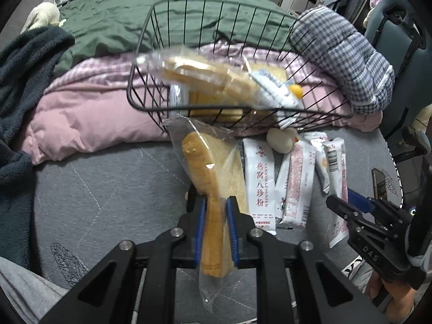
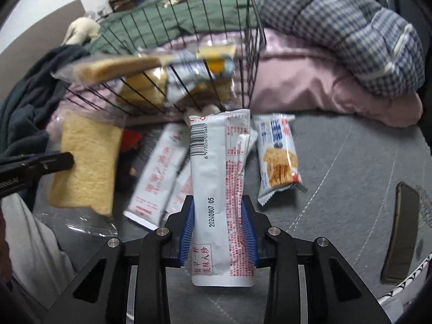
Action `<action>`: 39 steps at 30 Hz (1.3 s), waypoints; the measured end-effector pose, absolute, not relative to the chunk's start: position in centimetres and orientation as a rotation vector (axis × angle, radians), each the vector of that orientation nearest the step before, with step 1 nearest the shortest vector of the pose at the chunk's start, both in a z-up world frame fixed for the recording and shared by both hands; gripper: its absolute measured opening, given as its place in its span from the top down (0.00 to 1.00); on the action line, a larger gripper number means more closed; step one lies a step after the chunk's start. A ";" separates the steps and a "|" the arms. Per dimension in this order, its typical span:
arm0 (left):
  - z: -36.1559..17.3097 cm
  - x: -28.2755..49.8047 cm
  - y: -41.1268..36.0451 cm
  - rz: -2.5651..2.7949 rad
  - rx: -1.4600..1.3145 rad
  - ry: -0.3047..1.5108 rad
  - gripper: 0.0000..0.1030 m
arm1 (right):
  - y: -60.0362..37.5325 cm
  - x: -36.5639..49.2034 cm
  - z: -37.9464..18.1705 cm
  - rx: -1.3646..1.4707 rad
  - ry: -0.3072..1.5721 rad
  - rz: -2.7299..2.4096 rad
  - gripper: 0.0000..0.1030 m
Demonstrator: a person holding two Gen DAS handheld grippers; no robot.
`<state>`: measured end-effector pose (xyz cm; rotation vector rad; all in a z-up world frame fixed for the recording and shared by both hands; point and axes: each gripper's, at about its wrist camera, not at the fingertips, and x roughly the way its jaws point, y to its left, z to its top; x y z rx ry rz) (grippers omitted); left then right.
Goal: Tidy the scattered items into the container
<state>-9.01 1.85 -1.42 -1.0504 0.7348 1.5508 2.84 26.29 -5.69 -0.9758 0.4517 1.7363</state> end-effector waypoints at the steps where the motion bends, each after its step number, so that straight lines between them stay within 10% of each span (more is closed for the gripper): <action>1: -1.0 -9.0 1.8 1.552 -1.047 0.730 0.85 | 25.9 2.8 -5.1 -0.971 0.442 1.745 0.66; 25: 10.5 -8.6 1.1 1.570 -0.877 0.609 0.87 | 22.5 -5.0 5.0 -0.853 0.262 1.907 0.66; 39: 4.7 -9.9 0.8 1.559 -0.987 0.673 0.87 | 22.9 -5.3 3.7 -0.865 0.279 1.910 0.66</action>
